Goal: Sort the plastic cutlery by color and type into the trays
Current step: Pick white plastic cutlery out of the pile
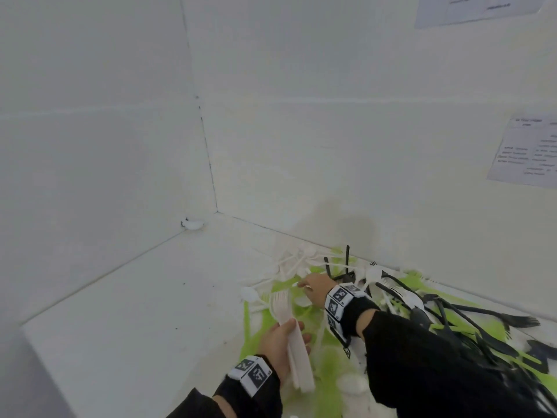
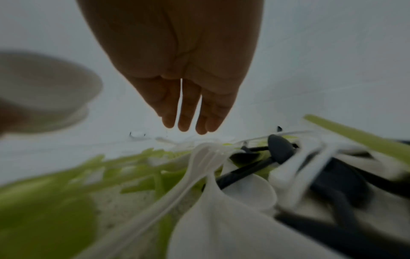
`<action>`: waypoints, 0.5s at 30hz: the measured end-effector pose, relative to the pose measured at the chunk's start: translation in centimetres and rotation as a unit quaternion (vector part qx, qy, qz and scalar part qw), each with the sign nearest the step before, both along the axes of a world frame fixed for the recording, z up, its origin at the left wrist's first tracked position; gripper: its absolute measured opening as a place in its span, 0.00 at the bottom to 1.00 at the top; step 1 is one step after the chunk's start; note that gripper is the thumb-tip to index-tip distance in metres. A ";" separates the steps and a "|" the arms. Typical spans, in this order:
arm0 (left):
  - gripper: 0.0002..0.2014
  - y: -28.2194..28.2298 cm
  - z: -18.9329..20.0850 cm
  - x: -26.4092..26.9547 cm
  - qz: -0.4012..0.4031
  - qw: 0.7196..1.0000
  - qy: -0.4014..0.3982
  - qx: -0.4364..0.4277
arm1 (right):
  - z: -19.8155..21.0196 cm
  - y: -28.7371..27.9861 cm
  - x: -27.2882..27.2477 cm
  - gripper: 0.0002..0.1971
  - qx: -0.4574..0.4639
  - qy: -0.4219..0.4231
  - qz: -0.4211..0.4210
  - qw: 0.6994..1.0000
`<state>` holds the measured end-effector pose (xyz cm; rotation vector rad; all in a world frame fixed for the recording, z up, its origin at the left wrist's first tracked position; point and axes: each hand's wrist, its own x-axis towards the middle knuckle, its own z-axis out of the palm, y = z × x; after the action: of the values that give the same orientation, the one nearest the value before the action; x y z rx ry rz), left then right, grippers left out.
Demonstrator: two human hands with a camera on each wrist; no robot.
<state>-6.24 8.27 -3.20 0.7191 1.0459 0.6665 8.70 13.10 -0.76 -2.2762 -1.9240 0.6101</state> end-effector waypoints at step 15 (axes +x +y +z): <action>0.10 1.6 -0.6 -2.2 0.083 0.996 -0.007 -0.015 | 0.7 2.0 2.2 0.19 0.013 0.018 -0.031 0.999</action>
<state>-8.43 9.91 -3.76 0.6047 1.1094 0.7961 10.88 15.13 -0.02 -2.2833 -1.8281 0.6095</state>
